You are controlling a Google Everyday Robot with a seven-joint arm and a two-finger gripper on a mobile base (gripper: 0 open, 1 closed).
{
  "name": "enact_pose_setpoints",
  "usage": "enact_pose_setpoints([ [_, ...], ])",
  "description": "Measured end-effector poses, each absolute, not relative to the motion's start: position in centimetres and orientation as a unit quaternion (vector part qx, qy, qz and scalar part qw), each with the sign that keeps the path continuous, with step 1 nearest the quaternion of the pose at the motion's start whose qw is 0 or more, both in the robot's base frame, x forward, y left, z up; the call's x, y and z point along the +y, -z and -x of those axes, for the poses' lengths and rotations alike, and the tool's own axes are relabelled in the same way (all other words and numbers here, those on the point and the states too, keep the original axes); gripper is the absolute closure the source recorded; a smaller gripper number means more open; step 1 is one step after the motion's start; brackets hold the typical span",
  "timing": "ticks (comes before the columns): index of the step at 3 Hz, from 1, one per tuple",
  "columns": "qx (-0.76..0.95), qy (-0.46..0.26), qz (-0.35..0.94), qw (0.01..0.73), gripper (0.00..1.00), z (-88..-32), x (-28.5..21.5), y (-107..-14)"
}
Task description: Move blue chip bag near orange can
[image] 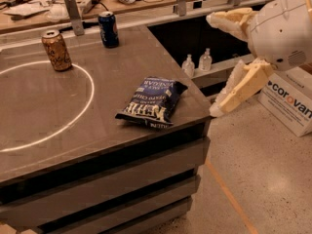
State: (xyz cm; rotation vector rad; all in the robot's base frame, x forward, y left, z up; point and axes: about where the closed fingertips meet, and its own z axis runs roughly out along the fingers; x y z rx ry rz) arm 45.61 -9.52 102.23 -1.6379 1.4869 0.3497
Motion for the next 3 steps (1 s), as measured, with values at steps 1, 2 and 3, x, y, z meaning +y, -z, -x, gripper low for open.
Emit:
enact_pose_setpoints([
  [1,0.582,-0.158,0.665,0.44,0.0,-46.0,-7.7,-101.6],
  [2,0.575,-0.182,0.664,0.442,0.0,-47.4,-6.0,-99.8],
  [3,0.575,-0.201,0.656,0.445,0.0,-48.7,-5.3,-97.4],
])
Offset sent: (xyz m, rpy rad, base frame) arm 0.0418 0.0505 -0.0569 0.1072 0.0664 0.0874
